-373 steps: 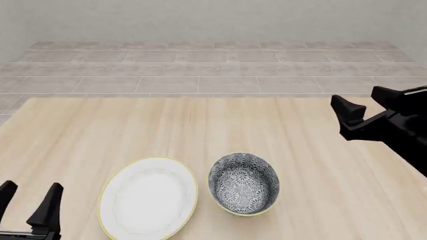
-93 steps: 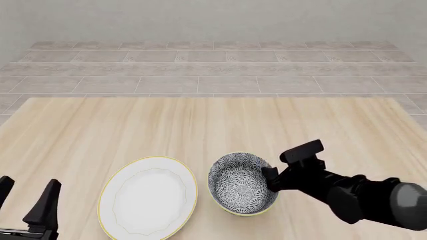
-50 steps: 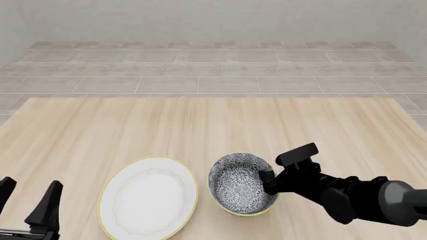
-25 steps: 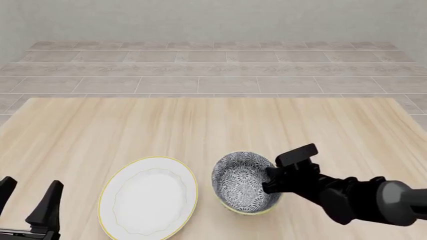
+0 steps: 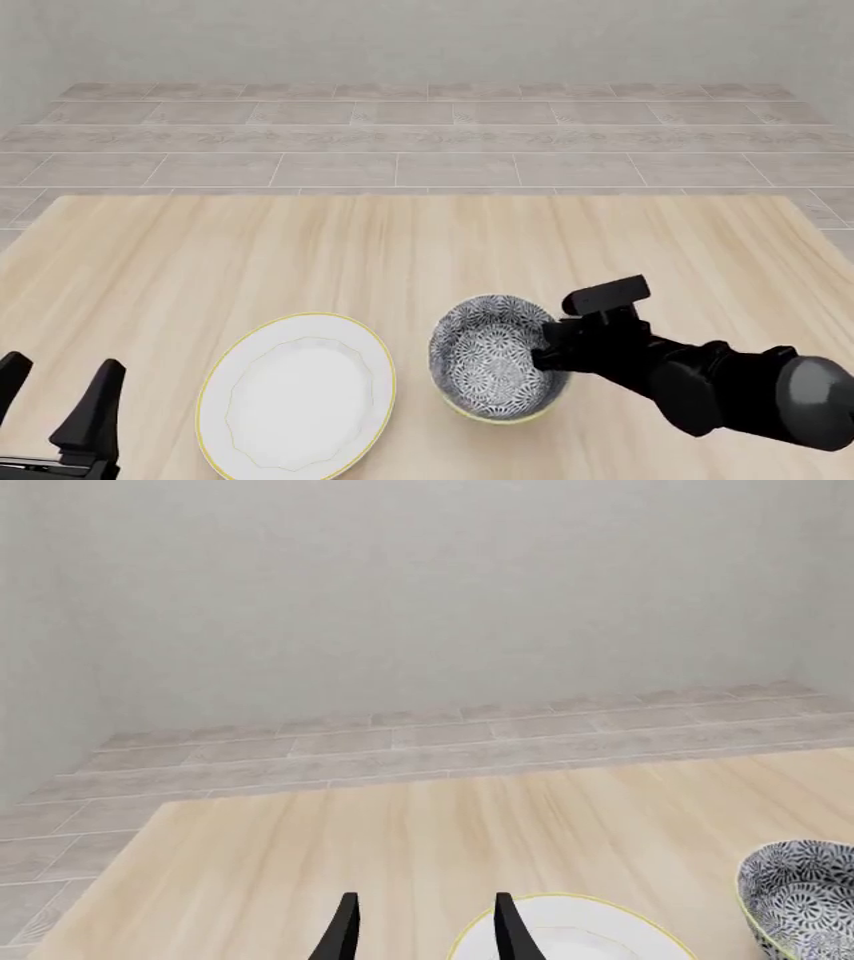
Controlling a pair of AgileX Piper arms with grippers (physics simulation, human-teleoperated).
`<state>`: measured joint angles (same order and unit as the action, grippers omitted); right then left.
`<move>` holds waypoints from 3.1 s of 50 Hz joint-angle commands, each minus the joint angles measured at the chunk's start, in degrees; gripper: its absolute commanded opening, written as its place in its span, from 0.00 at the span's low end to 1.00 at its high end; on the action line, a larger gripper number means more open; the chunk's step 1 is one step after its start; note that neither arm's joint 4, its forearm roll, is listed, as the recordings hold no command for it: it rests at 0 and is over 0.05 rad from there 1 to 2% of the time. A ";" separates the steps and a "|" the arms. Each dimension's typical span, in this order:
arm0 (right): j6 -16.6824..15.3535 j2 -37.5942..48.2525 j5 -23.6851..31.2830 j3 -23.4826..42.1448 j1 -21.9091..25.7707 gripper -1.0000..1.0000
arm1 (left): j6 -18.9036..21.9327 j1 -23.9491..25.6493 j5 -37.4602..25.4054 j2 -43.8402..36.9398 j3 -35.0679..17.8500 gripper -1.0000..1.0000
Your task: Put the bowl on the plate.
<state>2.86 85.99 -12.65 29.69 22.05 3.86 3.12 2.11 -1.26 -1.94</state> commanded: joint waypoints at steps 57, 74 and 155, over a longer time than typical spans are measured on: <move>7.60 -11.88 19.12 13.92 1.19 0.00 | -0.23 0.11 -1.12 1.01 -0.73 1.00; 11.94 -11.07 22.22 18.58 3.58 0.00 | -0.33 0.21 -1.41 1.13 -1.17 1.00; 32.18 6.99 22.11 35.91 17.94 0.00 | -0.26 0.96 -2.33 1.25 -3.45 1.00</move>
<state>33.79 91.27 10.52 64.09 39.72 3.67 3.91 0.09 -0.01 -5.03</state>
